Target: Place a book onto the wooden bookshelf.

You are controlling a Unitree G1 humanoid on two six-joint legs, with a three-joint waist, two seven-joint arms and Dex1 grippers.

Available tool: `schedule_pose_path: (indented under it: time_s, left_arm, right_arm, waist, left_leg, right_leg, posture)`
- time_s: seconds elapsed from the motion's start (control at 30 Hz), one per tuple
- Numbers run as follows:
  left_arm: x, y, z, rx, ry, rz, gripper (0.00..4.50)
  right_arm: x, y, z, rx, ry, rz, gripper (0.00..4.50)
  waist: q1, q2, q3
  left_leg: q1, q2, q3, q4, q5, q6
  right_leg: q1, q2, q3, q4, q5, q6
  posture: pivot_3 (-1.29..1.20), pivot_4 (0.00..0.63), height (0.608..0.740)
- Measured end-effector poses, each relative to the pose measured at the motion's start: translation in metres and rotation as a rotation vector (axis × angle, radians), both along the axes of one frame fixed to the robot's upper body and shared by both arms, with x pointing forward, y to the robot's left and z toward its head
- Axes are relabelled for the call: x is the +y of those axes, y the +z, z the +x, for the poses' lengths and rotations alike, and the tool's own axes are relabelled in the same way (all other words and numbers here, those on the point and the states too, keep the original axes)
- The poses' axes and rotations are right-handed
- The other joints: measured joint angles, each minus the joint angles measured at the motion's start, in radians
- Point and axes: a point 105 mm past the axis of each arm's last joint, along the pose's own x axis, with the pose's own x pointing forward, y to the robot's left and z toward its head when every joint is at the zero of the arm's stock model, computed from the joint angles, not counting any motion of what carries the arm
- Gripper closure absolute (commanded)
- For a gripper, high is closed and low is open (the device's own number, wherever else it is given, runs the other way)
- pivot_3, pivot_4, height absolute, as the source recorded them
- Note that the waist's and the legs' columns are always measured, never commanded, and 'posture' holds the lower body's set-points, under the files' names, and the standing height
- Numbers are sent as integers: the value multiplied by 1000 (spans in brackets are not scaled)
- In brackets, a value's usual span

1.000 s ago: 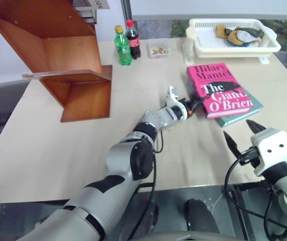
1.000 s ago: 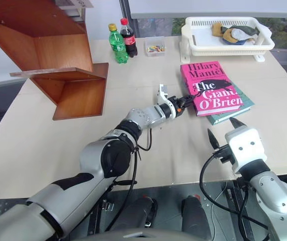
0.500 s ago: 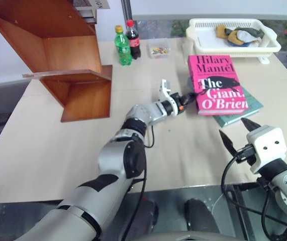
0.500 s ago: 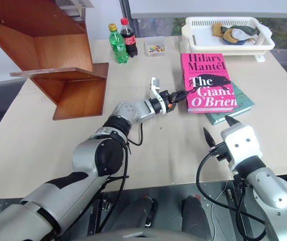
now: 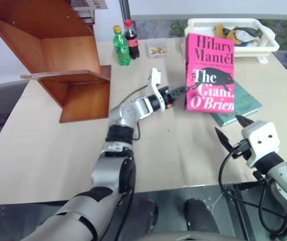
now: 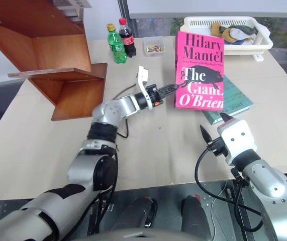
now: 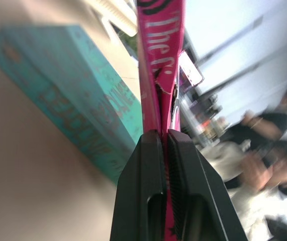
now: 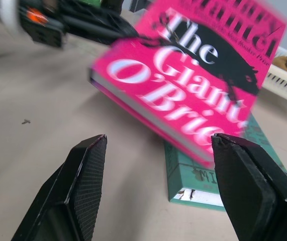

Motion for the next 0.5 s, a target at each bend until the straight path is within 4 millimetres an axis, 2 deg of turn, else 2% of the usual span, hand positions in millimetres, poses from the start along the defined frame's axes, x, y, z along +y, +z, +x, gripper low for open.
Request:
schedule_pose_path:
  time_s: [0.07,0.1,0.17,0.27,0.43,0.5]
  left_arm:
    - [9,11,-10,-203,-3,103,4475]
    - [15,23,-15,-345,1,165,4475]
    - [20,35,-18,-465,15,212,4475]
    - [37,59,-24,-743,50,326,4475]
    - [51,82,-27,-1192,78,611,4475]
    - [55,91,-27,-1293,89,671,4475]
  right_arm:
    - [1,-1,3,7,22,3,1101]
    - [1,-3,5,12,31,5,1101]
    - [1,-4,7,16,42,8,1101]
    - [-1,-3,12,6,61,6,1101]
    - [-6,3,26,-27,75,11,1101]
    - [-6,4,29,-37,78,15,1101]
  waist:
    - [1,0,0]
    - [4,0,0]
    - [6,0,0]
    - [7,0,0]
    - [7,0,0]
    - [7,0,0]
  left_leg:
    - [0,0,0,0,0,0]
    - [0,0,0,0,0,0]
    - [0,0,0,0,0,0]
    - [0,0,0,0,0,0]
    - [0,0,0,0,0,0]
    - [0,0,0,0,0,0]
  right_leg:
    - [0,0,0,0,0,0]
    - [0,0,0,0,0,0]
    - [0,0,0,0,0,0]
    - [1,0,0,-1,0,0]
    - [1,0,-1,-2,0,0]
    - [1,0,-1,-2,0,0]
  posture:
    - [0,150,740]
    - [0,150,740]
    - [0,150,740]
    - [0,150,740]
    - [0,150,740]
    - [0,150,740]
